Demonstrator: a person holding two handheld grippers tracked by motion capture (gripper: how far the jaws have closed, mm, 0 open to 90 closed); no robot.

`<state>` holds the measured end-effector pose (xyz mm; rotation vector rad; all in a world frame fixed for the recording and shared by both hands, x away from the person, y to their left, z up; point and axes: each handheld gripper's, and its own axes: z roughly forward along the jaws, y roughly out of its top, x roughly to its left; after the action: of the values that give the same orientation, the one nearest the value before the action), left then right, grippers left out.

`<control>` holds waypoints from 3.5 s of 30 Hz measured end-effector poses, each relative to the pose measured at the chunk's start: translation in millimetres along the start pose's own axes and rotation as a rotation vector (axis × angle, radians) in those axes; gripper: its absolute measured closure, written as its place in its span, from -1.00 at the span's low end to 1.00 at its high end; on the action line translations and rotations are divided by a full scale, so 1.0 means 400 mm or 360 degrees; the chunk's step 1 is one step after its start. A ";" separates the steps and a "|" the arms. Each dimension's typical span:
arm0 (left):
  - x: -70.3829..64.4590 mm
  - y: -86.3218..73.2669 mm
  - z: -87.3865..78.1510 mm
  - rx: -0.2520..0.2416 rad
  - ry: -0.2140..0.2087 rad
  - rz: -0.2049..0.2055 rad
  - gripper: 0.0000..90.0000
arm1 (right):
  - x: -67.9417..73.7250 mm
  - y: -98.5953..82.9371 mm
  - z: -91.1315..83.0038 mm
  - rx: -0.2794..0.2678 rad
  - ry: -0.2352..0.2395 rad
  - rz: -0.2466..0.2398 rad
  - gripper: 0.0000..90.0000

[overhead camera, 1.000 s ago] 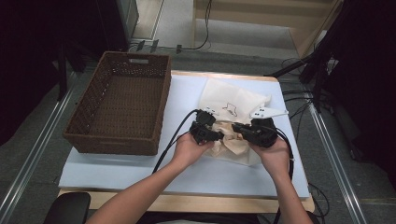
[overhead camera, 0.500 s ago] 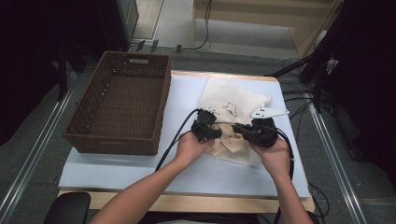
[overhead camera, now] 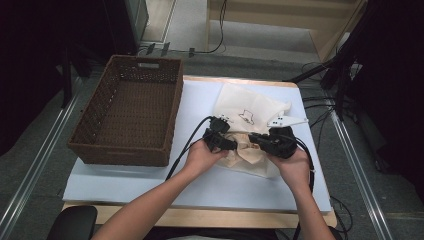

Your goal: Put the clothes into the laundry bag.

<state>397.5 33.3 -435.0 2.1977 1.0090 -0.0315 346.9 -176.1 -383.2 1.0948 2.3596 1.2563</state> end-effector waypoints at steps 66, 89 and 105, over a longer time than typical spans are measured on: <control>-0.046 -0.032 -0.007 -0.0052 -0.0133 0.0029 0.96 | 0.008 0.002 -0.003 -0.0006 0.0022 0.0001 0.96; -0.010 0.026 0.053 -0.0236 0.0026 -0.0143 0.95 | 0.004 -0.001 -0.006 -0.0002 0.0041 0.0007 0.96; 0.031 0.021 0.085 -0.0165 0.0055 -0.0223 0.89 | 0.001 -0.004 0.003 0.0037 0.0055 0.0010 0.96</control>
<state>420.3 16.8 -459.0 2.0379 1.1569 -0.0049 346.5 -175.5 -385.3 1.0971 2.4037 1.2629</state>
